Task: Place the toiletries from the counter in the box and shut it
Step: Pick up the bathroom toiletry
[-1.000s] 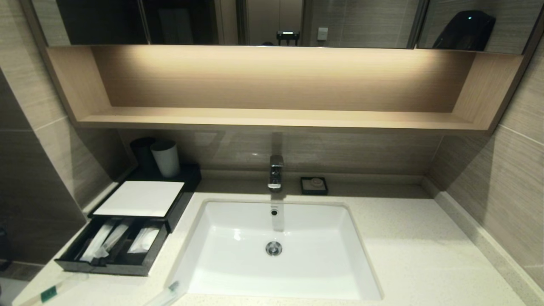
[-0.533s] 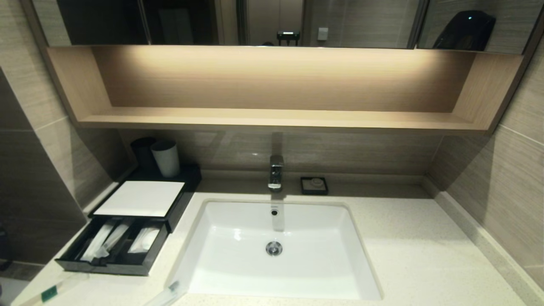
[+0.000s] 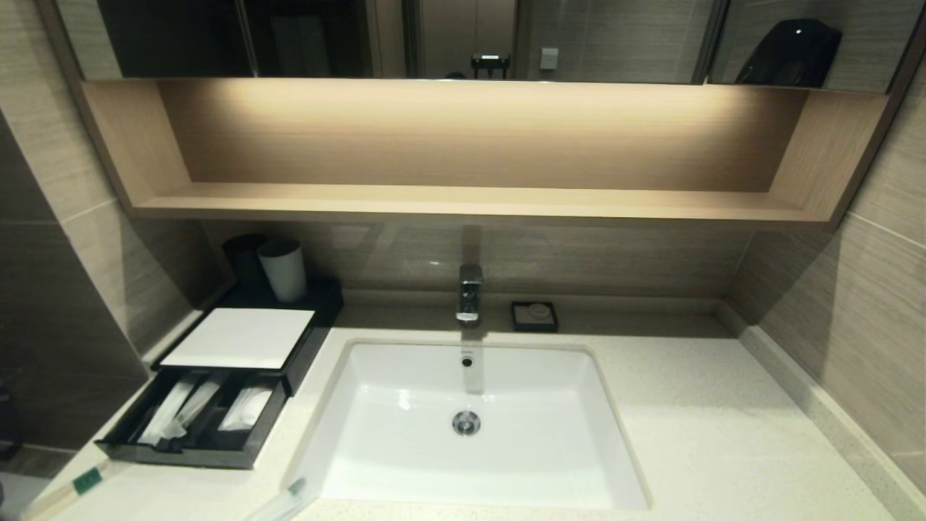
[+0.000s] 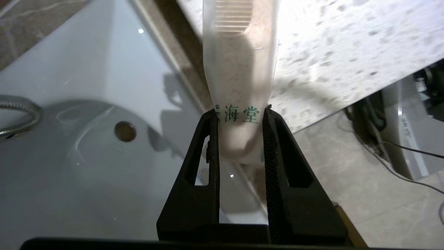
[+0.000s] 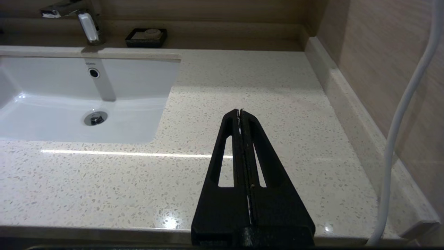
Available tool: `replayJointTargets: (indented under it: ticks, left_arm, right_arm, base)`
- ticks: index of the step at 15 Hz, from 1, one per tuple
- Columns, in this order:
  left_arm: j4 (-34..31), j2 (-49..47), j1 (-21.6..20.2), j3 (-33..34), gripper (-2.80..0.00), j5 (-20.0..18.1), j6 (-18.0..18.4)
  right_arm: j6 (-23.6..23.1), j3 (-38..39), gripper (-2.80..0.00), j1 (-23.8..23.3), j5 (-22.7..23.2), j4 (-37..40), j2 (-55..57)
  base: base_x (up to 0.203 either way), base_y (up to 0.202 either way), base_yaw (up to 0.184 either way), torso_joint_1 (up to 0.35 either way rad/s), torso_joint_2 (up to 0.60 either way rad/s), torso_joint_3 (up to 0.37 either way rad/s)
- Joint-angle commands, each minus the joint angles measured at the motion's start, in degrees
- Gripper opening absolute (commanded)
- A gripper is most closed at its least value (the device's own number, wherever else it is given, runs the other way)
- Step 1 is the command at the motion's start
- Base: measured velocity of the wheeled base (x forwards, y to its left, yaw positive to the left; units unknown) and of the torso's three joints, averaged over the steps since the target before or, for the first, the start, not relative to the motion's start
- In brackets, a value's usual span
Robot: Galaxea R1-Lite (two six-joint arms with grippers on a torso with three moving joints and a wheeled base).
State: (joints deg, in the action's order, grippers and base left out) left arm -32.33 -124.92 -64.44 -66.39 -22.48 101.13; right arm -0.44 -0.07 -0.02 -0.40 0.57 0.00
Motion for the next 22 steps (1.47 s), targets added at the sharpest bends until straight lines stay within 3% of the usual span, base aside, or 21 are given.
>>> replayJointTargets:
  ticks: [1,22]
  left_arm:
    - [-0.5,-0.1,-0.2,0.0,-2.80,0.2,0.6]
    - [-2.3,4.7,-3.6,-0.4,-2.80,-0.5,2.0]
  right_arm:
    - [0.0,0.0,-2.80,0.0,0.0,0.0,0.0]
    - [0.0,0.0,-2.80,0.0,0.0,0.0,0.0]
  base:
    - [0.000,0.000,0.000,0.000,0.00,0.000]
    - [0.000,0.000,0.000,0.000,0.00,0.000]
